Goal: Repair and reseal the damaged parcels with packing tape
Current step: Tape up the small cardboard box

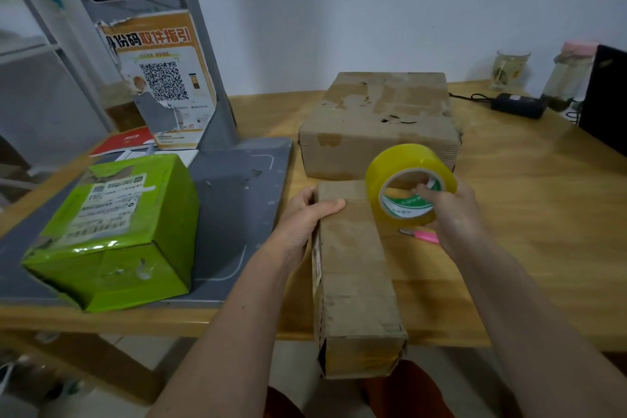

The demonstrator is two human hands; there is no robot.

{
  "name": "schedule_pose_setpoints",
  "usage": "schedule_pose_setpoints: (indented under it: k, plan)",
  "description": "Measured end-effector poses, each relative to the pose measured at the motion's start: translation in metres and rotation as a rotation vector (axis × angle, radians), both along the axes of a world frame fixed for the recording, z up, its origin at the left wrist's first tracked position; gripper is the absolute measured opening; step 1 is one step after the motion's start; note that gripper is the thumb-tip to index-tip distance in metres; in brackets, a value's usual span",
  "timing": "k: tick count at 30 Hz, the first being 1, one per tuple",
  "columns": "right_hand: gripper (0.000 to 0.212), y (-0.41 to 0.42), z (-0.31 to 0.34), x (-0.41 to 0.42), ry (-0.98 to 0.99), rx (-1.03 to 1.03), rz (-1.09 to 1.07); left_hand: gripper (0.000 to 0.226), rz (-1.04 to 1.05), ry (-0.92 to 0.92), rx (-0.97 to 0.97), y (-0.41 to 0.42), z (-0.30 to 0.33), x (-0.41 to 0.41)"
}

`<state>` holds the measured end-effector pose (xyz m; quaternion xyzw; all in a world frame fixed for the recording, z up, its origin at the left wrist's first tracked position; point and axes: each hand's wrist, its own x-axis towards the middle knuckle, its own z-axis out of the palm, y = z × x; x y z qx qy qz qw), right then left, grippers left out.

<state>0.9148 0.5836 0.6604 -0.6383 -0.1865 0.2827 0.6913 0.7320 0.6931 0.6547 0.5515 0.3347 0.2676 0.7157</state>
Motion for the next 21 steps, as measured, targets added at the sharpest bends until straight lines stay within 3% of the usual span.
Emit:
schedule_pose_setpoints:
  k: [6,9,13,21]
  plan:
    - [0.039,0.0,-0.017,-0.004,0.143,0.0,-0.003,0.039,0.045,-0.029,-0.054,-0.005,0.0,0.0]
    - [0.052,0.002,-0.029,-0.006,0.251,-0.028,-0.037,0.054,0.049,-0.054,-0.075,-0.013,0.001,0.007]
    - [0.039,0.002,-0.026,-0.007,0.283,-0.015,-0.039,0.073,0.093,-0.119,-0.129,-0.021,0.003,0.014]
    - [0.039,0.022,0.003,-0.042,0.456,0.388,-0.002,0.053,0.186,-0.254,-0.259,-0.025,0.013,0.016]
